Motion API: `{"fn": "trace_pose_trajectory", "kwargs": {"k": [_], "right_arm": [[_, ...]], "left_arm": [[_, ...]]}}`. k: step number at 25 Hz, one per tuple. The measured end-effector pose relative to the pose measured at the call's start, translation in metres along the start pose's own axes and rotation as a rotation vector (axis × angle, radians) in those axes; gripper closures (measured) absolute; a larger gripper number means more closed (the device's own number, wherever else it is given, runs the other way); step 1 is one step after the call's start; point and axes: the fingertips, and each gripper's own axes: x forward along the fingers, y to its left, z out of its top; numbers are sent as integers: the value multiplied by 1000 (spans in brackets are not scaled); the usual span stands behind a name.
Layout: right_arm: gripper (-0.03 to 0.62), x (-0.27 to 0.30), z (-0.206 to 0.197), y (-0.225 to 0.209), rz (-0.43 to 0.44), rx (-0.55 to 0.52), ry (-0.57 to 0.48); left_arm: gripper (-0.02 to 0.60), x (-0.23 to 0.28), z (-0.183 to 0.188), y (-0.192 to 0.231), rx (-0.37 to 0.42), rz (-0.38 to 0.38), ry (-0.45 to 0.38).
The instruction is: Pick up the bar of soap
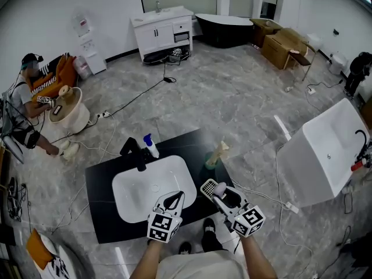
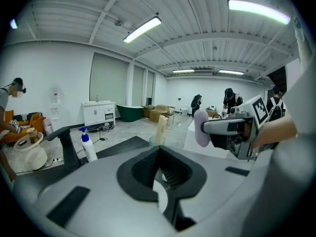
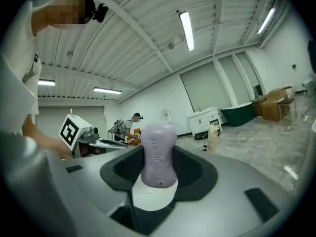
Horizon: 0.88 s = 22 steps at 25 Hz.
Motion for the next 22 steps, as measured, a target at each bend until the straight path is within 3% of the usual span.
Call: {"fn": "trace_pose_trajectory", "kwargs": {"k": [22], "right_arm": [[410,-11,-13,-4,-49,-4,11]], "left_arm": [[577,-3,-5,-14,3,-30,-12]]}}
